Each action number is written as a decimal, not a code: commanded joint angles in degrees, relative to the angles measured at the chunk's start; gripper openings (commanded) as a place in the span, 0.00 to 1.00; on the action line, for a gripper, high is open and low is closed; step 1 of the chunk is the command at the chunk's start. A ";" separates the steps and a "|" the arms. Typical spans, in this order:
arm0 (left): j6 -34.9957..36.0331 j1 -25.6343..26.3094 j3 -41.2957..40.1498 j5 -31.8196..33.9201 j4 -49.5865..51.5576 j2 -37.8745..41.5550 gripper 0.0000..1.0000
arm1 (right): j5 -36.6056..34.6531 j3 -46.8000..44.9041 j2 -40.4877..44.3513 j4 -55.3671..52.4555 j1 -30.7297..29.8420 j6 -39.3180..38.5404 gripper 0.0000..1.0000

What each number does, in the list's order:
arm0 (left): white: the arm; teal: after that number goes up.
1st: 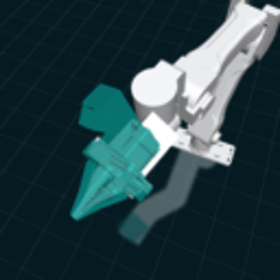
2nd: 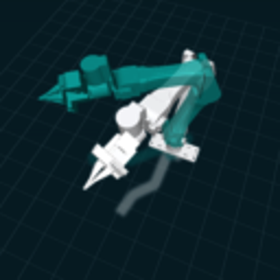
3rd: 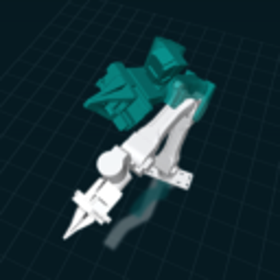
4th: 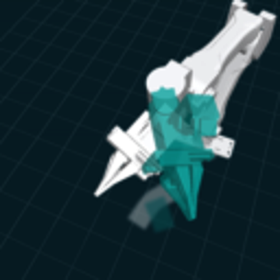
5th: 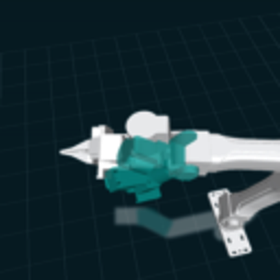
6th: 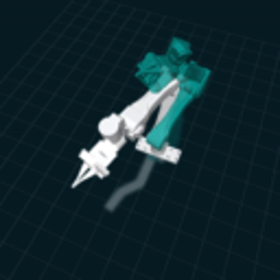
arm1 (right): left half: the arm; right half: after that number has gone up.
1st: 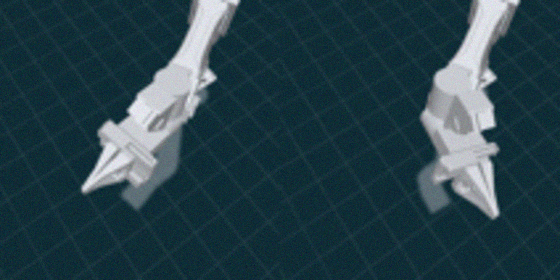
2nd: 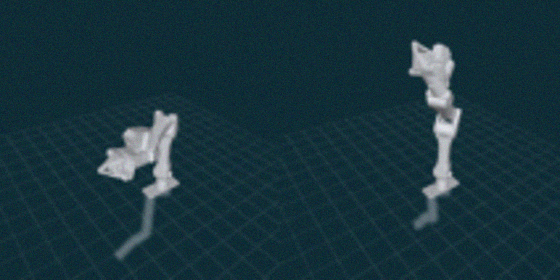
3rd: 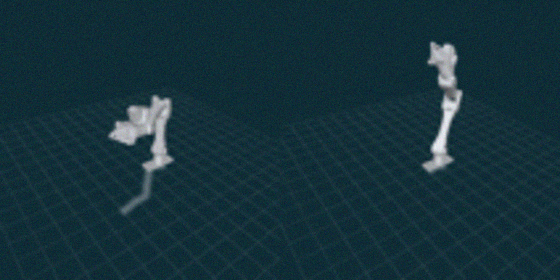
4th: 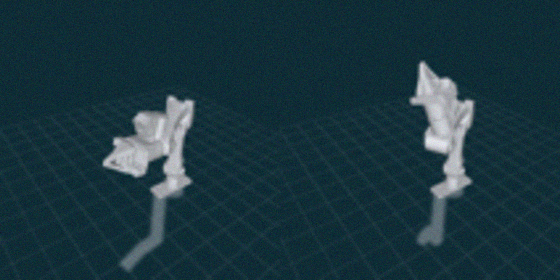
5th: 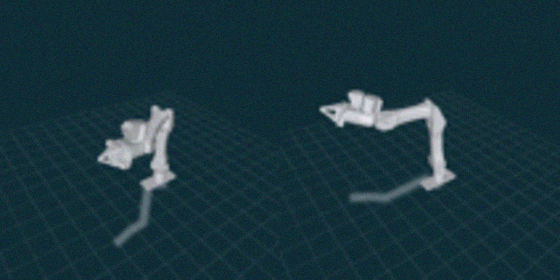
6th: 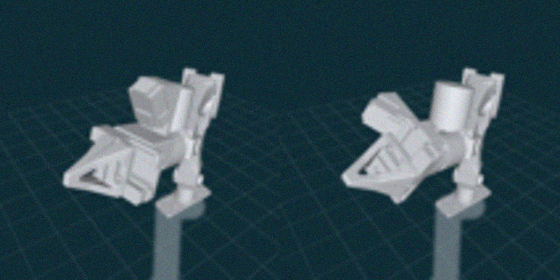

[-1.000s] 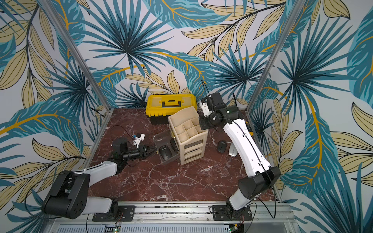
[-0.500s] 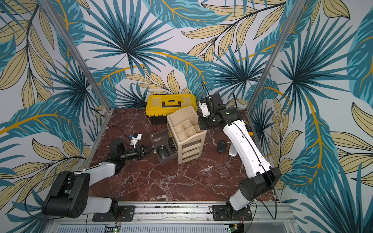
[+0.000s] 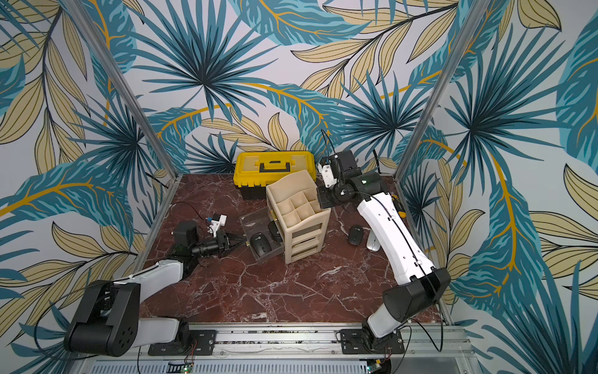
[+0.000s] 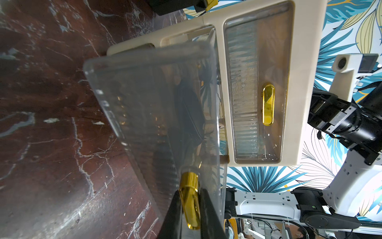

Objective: Take the mice out of the drawer
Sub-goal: Open the drawer in the storage box.

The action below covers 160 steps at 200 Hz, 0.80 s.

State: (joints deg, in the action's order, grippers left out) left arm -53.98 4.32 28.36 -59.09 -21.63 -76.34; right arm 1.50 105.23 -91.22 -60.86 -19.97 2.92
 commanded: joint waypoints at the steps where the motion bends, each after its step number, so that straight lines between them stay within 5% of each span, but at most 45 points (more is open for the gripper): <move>1: 6.32 0.03 4.11 0.54 7.66 3.43 0.00 | -6.66 2.17 -0.44 5.75 1.39 0.69 0.00; 53: 13.24 0.17 12.68 4.66 28.04 10.59 0.00 | -5.82 1.91 -0.90 6.18 1.30 0.86 0.00; 112: 8.30 1.46 13.71 3.41 20.87 5.62 0.00 | -4.62 1.82 -0.06 6.52 0.07 -0.53 0.00; 160: 8.61 2.30 18.13 4.02 24.80 5.38 0.00 | -4.60 2.52 -0.16 6.77 -0.70 -1.34 0.00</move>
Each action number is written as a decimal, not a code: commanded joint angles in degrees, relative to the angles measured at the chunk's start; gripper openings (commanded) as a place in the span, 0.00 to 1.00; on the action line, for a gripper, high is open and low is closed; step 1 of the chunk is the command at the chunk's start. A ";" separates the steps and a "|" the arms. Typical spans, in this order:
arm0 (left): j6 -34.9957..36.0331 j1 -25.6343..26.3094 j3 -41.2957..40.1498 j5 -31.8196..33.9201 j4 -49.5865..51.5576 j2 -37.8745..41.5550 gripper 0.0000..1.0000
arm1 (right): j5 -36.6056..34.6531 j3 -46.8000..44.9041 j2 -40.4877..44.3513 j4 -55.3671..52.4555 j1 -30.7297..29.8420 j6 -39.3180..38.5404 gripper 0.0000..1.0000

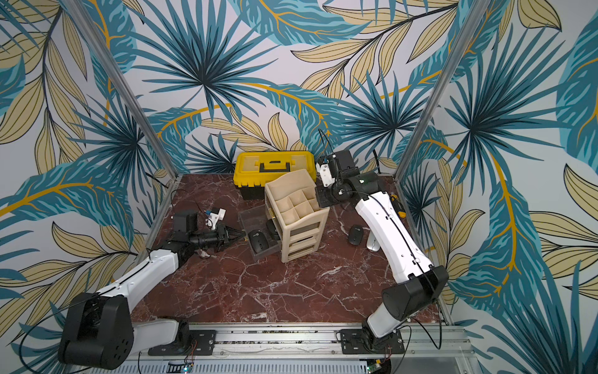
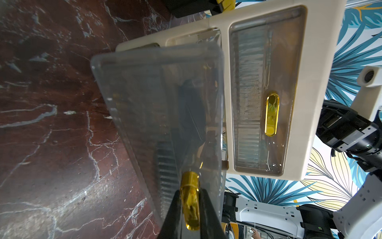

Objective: Take the mice out of the drawer
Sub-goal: Open the drawer in the storage box.

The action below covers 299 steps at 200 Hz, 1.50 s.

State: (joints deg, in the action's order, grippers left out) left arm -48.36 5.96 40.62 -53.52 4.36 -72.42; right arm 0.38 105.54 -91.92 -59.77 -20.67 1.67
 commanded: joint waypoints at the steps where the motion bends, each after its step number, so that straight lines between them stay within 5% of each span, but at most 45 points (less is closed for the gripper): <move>1: 3.00 0.69 5.96 -1.48 -1.06 1.53 0.00 | -3.47 2.26 0.48 5.65 -0.04 -0.09 0.00; 99: 1.86 4.67 11.90 -0.39 1.41 -0.33 0.00 | -5.31 2.69 -0.35 5.68 -2.72 -2.08 0.00; 174: 8.36 4.37 19.66 -1.81 8.90 -3.61 0.00 | -5.66 2.31 -0.63 5.58 -4.26 -3.87 0.00; 228: 2.52 -1.94 10.96 -7.21 -4.77 -6.73 0.00 | -4.57 2.12 0.47 5.50 -4.21 -5.89 0.00; 253: -2.14 -1.65 6.95 -9.70 -13.46 -7.20 0.00 | -5.30 4.04 -1.41 3.25 -4.28 -6.17 0.00; 299: -0.16 0.38 1.62 -9.20 -13.04 -6.68 0.00 | -5.57 5.35 -3.04 2.59 -4.23 -5.78 0.00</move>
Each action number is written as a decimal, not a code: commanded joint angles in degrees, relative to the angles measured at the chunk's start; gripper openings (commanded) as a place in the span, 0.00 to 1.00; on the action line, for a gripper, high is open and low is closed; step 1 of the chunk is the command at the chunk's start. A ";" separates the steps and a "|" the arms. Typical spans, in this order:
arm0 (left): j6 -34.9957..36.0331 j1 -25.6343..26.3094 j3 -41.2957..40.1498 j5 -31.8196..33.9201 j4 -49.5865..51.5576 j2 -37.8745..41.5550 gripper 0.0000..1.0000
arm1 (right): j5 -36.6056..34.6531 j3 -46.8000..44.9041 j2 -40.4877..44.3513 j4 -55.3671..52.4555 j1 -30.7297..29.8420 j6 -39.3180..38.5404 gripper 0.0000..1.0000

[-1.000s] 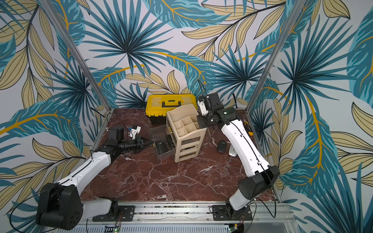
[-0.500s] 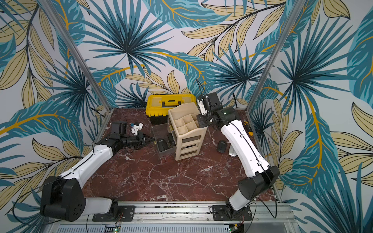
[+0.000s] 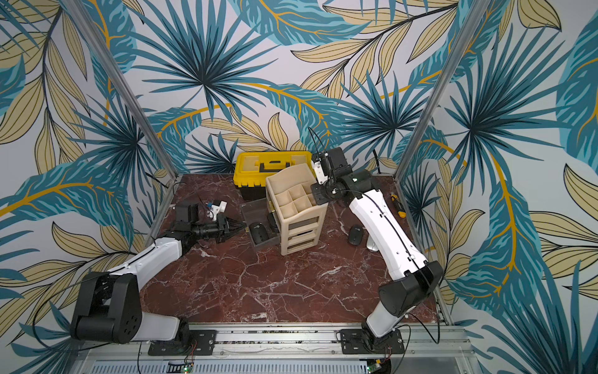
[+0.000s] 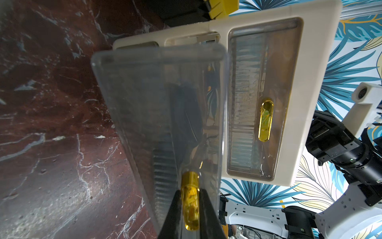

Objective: Take the mice out of the drawer
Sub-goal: Open the drawer in the storage box.

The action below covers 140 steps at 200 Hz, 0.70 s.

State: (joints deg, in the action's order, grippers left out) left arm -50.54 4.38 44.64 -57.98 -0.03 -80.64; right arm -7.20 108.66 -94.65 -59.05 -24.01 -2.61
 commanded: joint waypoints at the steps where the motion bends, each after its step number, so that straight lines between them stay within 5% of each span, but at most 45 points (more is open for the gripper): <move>1: 2.03 2.00 -2.51 -4.71 -8.66 1.54 0.00 | 1.97 2.29 -0.29 1.81 -0.87 -1.55 0.00; 54: 3.47 3.44 -4.02 -2.77 -8.32 0.15 0.07 | 1.78 3.76 -1.24 -0.36 -0.93 -0.81 0.00; 70: 4.65 3.42 -3.23 -1.55 -6.37 -0.14 0.25 | 1.61 3.54 -0.98 -0.78 -0.88 -0.67 0.00; 85: 4.95 3.44 -2.73 -0.62 -5.53 0.04 0.31 | 1.28 3.27 -0.73 -0.89 -0.89 -0.65 0.00; 108: 5.10 3.35 -1.96 0.77 -3.58 1.35 0.65 | 0.58 3.05 -0.80 -0.85 -0.94 -0.67 0.05; 140: 9.49 3.13 1.28 3.85 6.20 5.99 0.82 | 0.21 2.78 -0.80 -0.48 -0.95 -0.57 0.10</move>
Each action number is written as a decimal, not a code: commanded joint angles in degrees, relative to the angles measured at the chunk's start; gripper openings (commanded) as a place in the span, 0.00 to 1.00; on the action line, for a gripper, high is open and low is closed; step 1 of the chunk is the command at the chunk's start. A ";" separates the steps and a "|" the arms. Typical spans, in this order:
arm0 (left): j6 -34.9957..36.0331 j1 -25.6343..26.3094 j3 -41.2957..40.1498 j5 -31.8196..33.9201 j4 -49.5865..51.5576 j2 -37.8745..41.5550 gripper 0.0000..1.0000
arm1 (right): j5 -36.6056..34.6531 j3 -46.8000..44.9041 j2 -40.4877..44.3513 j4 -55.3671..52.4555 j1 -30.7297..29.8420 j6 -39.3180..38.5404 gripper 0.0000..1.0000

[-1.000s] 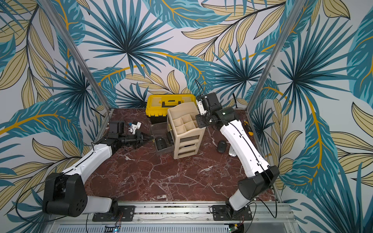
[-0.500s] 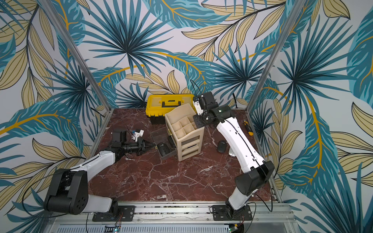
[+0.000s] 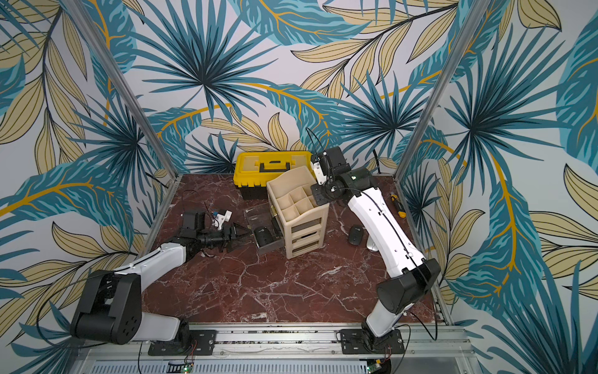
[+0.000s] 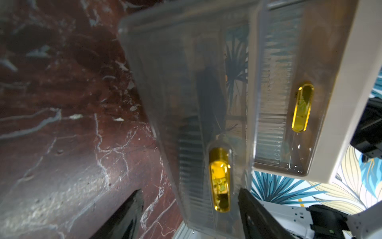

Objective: Take the mice out of the drawer
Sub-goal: Open the drawer in the storage box.

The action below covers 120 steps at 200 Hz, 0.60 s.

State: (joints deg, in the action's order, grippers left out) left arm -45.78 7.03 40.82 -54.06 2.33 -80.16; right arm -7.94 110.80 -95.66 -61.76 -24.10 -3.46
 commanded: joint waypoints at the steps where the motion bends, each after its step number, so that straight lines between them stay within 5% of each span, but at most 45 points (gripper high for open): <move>1: 4.99 0.46 5.26 0.02 4.32 5.66 0.83 | 0.94 0.69 0.21 2.24 -0.82 0.29 0.09; 16: 7.45 -0.07 7.60 0.97 9.92 7.46 0.84 | 1.10 0.82 0.34 2.38 -0.86 0.43 0.14; 30: 9.13 -0.67 9.59 1.90 13.88 9.03 0.84 | 0.53 1.22 0.72 3.05 -0.82 0.84 0.40; 47: 10.35 -1.43 11.59 2.32 17.40 10.63 0.86 | -1.23 1.74 1.82 5.68 -0.82 1.21 0.84; 55: 10.89 -1.78 12.58 2.72 18.60 11.18 0.87 | -1.69 2.90 2.13 6.71 -0.85 1.00 0.94; 120: 14.80 -7.19 16.27 4.06 22.98 11.07 0.92 | 11.92 19.17 -5.90 2.70 -6.86 1.53 0.97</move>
State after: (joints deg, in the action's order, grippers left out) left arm -33.58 2.57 53.71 -50.65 22.61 -69.12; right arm -3.31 128.66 -97.01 -57.45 -26.44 -2.57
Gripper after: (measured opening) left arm 0.900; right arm 0.972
